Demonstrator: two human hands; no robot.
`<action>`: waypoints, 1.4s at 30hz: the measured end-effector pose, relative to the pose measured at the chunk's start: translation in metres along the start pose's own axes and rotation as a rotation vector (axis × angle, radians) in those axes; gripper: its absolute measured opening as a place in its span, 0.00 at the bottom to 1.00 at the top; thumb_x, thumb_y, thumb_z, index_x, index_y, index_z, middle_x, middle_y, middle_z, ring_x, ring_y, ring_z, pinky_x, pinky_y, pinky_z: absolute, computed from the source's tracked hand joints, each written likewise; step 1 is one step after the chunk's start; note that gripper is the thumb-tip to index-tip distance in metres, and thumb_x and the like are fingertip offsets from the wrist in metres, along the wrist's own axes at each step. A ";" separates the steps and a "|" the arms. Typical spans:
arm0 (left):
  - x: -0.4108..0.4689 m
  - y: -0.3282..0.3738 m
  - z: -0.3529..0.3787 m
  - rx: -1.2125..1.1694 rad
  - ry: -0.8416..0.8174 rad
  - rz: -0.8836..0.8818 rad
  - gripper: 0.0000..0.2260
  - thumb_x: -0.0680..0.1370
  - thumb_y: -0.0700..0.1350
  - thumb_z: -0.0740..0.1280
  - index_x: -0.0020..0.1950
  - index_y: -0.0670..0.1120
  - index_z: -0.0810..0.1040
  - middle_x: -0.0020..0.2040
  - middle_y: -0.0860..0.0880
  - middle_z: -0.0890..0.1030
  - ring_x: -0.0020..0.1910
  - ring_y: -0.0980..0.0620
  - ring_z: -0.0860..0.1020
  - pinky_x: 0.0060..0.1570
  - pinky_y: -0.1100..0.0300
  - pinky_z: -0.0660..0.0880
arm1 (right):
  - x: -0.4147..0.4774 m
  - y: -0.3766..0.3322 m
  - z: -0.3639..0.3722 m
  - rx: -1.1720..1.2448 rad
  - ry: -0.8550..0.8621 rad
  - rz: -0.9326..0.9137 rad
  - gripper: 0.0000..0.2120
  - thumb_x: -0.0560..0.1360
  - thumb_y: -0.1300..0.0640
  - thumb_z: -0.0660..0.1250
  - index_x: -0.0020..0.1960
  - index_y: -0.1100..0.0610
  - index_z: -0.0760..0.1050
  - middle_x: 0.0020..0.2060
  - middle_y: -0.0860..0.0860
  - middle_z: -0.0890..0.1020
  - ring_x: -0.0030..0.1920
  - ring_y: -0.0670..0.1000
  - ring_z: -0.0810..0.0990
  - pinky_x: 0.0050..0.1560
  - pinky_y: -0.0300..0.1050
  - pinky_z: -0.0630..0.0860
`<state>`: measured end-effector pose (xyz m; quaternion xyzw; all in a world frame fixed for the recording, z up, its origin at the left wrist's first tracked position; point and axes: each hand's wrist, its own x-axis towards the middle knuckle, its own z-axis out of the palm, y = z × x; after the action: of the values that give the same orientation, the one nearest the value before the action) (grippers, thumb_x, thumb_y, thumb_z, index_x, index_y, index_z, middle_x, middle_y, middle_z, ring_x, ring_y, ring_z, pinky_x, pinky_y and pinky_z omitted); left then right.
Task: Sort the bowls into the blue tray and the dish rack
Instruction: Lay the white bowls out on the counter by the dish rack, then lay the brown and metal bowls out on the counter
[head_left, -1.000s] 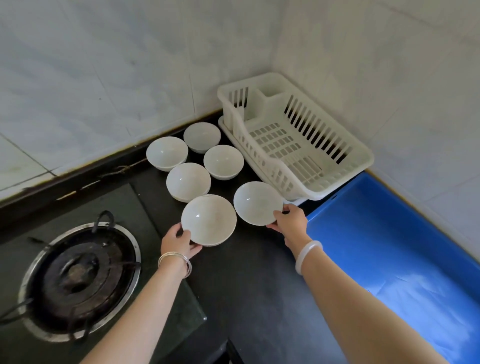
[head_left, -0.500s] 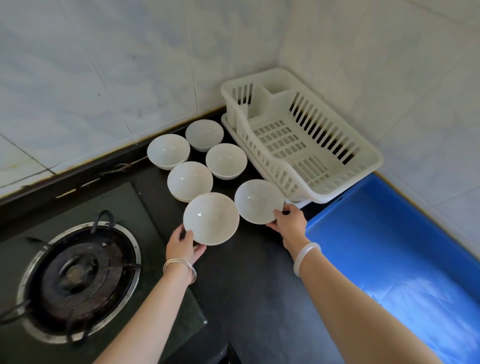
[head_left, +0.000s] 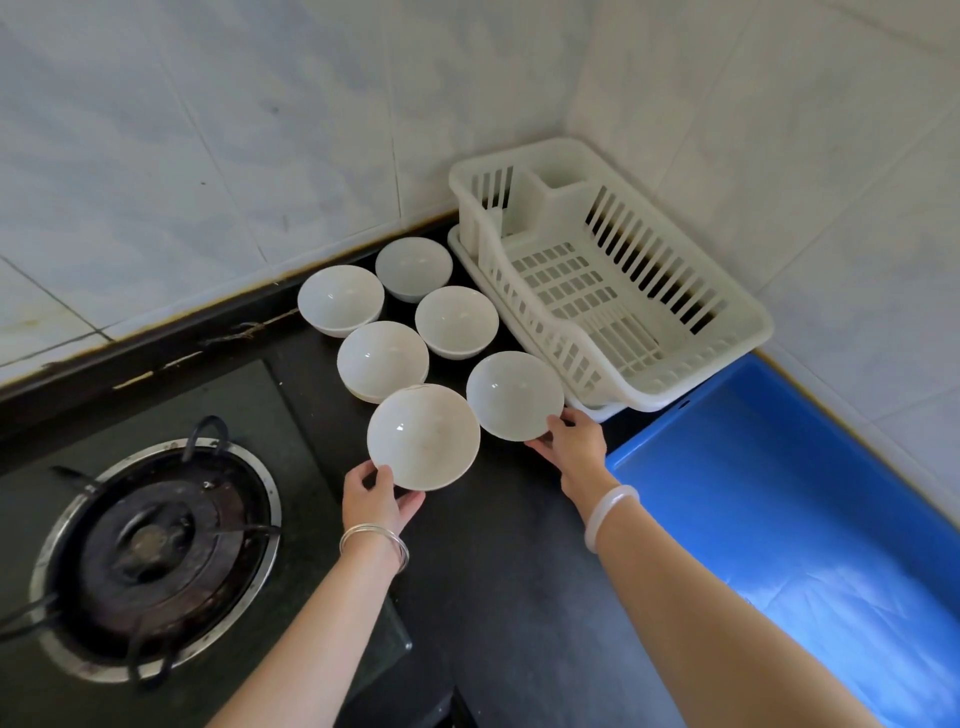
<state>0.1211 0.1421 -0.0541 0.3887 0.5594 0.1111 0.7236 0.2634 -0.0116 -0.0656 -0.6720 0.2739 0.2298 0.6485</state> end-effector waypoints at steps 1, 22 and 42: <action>0.000 0.000 0.000 0.003 0.001 0.004 0.15 0.78 0.39 0.61 0.65 0.45 0.69 0.64 0.39 0.72 0.49 0.42 0.78 0.45 0.51 0.78 | 0.000 0.000 0.001 0.000 -0.001 0.000 0.13 0.78 0.63 0.62 0.63 0.58 0.72 0.59 0.55 0.77 0.40 0.49 0.82 0.39 0.43 0.82; -0.036 -0.047 -0.009 0.308 -0.131 0.162 0.19 0.80 0.42 0.57 0.72 0.45 0.63 0.69 0.43 0.71 0.62 0.44 0.76 0.58 0.54 0.74 | -0.044 0.003 -0.035 -0.331 -0.201 -0.116 0.15 0.81 0.54 0.57 0.66 0.55 0.71 0.51 0.50 0.80 0.45 0.49 0.82 0.43 0.39 0.79; -0.254 -0.193 0.045 1.330 -1.184 0.672 0.09 0.76 0.45 0.65 0.55 0.48 0.80 0.52 0.50 0.82 0.48 0.54 0.79 0.51 0.65 0.73 | -0.252 0.130 -0.339 -0.858 0.622 -0.262 0.05 0.74 0.56 0.68 0.48 0.55 0.80 0.46 0.53 0.82 0.45 0.56 0.79 0.41 0.46 0.71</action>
<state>0.0194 -0.1590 0.0005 0.8545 -0.0904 -0.2430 0.4502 -0.0264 -0.3334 0.0225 -0.9411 0.2484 0.0286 0.2274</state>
